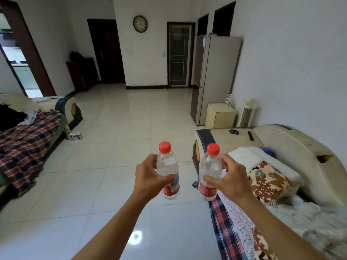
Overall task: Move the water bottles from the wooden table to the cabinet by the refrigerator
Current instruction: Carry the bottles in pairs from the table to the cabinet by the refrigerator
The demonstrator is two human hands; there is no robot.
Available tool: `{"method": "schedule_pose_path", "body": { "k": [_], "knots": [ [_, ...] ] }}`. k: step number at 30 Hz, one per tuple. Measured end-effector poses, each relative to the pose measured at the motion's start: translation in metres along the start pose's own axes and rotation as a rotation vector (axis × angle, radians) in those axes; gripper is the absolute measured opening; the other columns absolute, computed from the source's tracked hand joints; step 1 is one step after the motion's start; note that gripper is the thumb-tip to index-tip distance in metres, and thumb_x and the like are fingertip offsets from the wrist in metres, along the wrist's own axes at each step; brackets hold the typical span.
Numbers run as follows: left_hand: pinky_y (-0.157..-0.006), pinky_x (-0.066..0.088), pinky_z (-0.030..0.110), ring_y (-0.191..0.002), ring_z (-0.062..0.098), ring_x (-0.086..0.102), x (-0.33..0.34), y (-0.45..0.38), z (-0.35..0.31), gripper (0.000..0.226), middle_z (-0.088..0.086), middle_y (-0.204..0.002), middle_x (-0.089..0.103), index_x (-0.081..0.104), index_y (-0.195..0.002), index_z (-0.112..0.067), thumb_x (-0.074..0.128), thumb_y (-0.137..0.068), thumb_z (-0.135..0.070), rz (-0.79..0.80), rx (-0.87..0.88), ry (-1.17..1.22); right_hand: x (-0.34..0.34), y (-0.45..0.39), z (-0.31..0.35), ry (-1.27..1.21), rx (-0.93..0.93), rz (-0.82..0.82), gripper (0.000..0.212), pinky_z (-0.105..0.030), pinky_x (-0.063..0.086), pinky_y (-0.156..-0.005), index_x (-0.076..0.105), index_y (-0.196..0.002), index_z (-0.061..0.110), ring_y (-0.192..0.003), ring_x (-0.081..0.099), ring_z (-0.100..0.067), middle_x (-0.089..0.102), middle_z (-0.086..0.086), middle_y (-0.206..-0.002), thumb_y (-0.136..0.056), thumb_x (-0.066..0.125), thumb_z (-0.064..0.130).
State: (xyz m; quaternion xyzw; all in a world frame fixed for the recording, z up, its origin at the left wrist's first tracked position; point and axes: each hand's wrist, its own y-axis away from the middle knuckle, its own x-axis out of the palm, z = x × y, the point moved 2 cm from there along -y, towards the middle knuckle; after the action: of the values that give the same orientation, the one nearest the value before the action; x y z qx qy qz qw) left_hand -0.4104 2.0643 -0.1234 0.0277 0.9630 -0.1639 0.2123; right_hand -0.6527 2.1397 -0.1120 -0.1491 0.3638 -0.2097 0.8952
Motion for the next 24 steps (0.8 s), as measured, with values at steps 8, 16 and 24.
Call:
{"method": "schedule_pose_path", "body": {
  "k": [8, 16, 24],
  "knots": [
    [-0.078, 0.057, 0.026, -0.089, 0.014, 0.066, -0.019, -0.098, 0.02, 0.057, -0.003, -0.099, 0.069, 0.063, -0.11, -0.014, 0.088, -0.06, -0.017, 0.014, 0.064, 0.061, 0.04, -0.071, 0.017, 0.061, 0.007, -0.055, 0.054, -0.015, 0.046, -0.067, 0.057, -0.101, 0.029, -0.079, 0.06, -0.005, 0.064, 0.013, -0.086, -0.057, 0.087, 0.039],
    [-0.078, 0.057, 0.027, -0.091, 0.013, 0.066, 0.002, -0.179, 0.046, 0.059, -0.005, -0.1, 0.069, 0.063, -0.112, -0.016, 0.089, -0.06, -0.02, 0.041, 0.069, 0.065, 0.078, -0.144, -0.005, 0.05, 0.032, -0.043, 0.053, -0.016, 0.045, -0.065, 0.059, -0.101, 0.027, -0.075, 0.058, -0.004, 0.063, 0.014, -0.084, -0.057, 0.088, 0.037],
    [-0.073, 0.054, 0.021, -0.088, 0.005, 0.065, 0.047, -0.276, 0.061, 0.056, -0.012, -0.096, 0.068, 0.063, -0.107, -0.02, 0.089, -0.057, -0.019, 0.044, 0.041, -0.026, 0.108, -0.249, -0.069, -0.007, 0.036, -0.042, 0.06, -0.033, 0.058, -0.072, 0.058, -0.105, 0.03, -0.082, 0.062, -0.009, 0.065, 0.012, -0.091, -0.054, 0.085, 0.048]
  ]
}}
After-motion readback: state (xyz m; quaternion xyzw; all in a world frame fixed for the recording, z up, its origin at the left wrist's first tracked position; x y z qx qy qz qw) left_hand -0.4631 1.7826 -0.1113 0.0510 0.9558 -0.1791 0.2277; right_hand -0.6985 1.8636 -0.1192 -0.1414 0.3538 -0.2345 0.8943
